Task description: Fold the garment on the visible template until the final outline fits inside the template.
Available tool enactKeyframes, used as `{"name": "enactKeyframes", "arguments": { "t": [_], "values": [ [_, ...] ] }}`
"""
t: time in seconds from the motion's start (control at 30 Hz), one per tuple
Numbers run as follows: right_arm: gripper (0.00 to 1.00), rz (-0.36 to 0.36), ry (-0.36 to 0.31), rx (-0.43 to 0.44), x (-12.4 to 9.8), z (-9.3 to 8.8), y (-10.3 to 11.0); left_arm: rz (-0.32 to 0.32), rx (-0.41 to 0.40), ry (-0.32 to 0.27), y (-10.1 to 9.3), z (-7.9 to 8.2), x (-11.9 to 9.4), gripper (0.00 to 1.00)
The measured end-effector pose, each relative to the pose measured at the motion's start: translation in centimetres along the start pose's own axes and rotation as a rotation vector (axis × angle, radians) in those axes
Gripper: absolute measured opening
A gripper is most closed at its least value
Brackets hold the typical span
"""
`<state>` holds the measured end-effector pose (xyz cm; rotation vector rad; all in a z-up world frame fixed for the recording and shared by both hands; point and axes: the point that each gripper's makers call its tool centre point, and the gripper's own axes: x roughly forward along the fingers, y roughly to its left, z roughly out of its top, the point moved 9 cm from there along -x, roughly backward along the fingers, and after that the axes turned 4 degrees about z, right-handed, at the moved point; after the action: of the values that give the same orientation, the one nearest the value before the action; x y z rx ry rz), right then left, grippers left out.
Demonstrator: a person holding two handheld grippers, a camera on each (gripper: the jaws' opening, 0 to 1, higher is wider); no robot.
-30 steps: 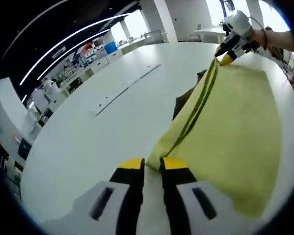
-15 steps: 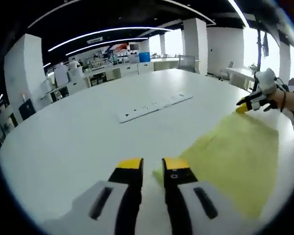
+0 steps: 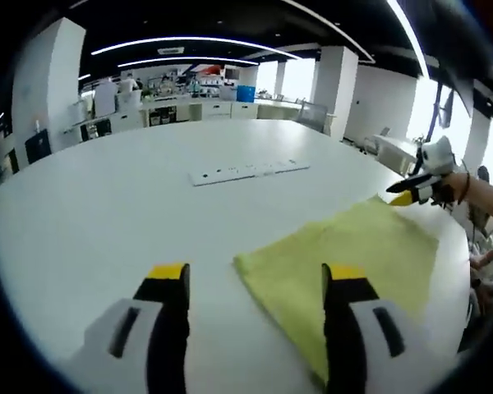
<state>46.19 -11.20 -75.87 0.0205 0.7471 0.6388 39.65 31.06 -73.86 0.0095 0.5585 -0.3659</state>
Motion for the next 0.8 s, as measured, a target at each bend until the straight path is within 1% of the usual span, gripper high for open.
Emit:
{"name": "enactKeyframes", "arguments": {
  "t": [0.07,0.1,0.2,0.3,0.43,0.57,0.6,0.67,0.8],
  "values": [
    [0.75,0.031,-0.005,0.003,-0.7,-0.4,0.6,-0.007,0.007,0.003,-0.2,-0.4,-0.8,0.71],
    [0.78,0.05,0.005,0.005,-1.2,-0.8,1.0,-0.017,0.011,0.009,-0.7,-0.8,-1.4,0.73],
    [0.87,0.088,0.009,0.009,-2.3,-1.5,1.5,-0.032,0.022,0.007,-1.0,-1.4,-2.4,0.79],
    [0.92,0.121,0.011,0.007,-3.7,-2.3,2.5,-0.054,0.043,-0.012,-2.1,-2.0,-3.5,0.85],
    [0.98,0.168,0.02,0.014,-4.9,-3.2,3.4,-0.069,0.056,-0.021,-2.8,-2.6,-4.4,0.9],
    [0.99,0.193,0.031,-0.004,-6.0,-4.4,4.2,-0.099,0.059,-0.018,-3.9,-3.5,-5.3,0.96],
    [0.99,0.198,0.037,-0.011,-6.3,-4.8,4.7,-0.11,0.062,-0.013,-4.2,-3.8,-5.7,0.96],
    [0.99,0.208,0.046,-0.016,-6.8,-5.5,5.1,-0.114,0.07,-0.004,-4.6,-4.3,-6.1,0.99],
    [0.99,0.212,0.046,-0.02,-7.7,-6.6,6.0,-0.13,0.061,0.002,-5.1,-5.1,-6.7,0.99]
  ]
}}
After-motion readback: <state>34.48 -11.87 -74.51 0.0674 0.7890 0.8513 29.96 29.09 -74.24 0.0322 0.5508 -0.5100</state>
